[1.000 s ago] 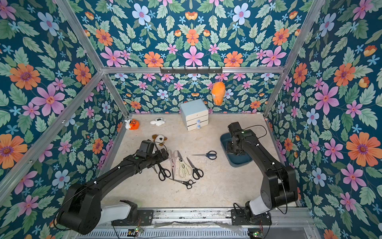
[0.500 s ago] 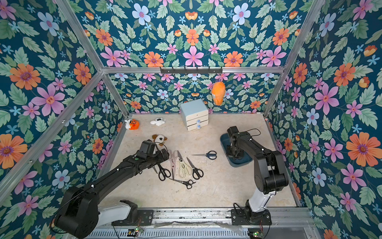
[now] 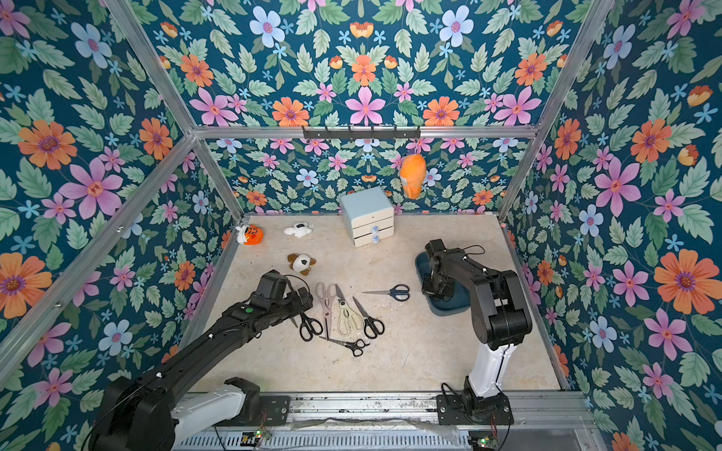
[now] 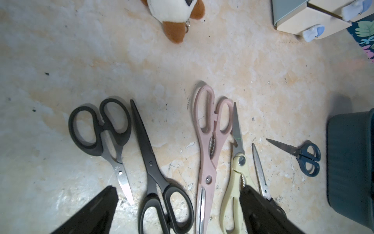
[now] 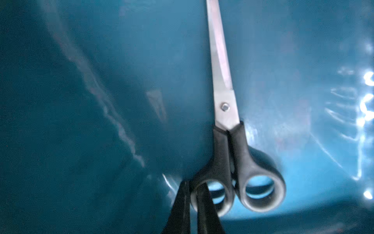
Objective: Put the scissors into the storage box
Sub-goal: Place the scissors in the storage box.
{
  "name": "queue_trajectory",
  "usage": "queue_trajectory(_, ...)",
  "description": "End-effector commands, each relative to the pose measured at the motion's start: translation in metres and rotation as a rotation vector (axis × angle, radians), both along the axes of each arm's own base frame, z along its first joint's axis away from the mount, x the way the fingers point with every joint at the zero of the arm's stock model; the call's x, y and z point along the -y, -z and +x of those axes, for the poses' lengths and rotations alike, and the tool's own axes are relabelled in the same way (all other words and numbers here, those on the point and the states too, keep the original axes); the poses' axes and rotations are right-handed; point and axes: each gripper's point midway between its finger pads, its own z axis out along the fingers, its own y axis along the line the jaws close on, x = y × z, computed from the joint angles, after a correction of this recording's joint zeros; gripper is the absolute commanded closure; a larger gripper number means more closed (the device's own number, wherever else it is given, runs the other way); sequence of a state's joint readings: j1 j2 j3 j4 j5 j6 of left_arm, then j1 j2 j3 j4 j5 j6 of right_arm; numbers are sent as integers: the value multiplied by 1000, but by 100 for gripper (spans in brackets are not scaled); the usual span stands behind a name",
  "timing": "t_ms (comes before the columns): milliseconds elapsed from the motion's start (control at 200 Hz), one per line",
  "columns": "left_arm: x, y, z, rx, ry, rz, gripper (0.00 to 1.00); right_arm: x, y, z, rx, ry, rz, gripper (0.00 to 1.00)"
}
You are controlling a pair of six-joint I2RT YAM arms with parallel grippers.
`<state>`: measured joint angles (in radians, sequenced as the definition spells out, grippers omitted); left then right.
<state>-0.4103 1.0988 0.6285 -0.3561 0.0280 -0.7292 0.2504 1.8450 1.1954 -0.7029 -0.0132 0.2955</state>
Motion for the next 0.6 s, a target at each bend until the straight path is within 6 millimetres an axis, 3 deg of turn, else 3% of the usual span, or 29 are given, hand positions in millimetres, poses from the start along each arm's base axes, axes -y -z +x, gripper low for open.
queue_trajectory(0, -4, 1, -3, -5, 6, 27, 1, -4, -6, 2, 15, 18, 25, 86)
queue_trajectory(140, -5, 0, -3, 0, 10, 31, 1, -5, -23, 4, 38, 19, 33, 80)
queue_trajectory(395, 4, -1, 5, 4, 31, 14, 1, -3, -78, 2, 124, 12, 24, 75)
queue_trajectory(440, 7, -1, 7, 3, 41, 8, 1, -7, -94, -2, 160, 2, 26, 74)
queue_trajectory(595, 17, 5, 15, -17, 76, -5, 1, -32, -114, -18, 198, -64, 15, 73)
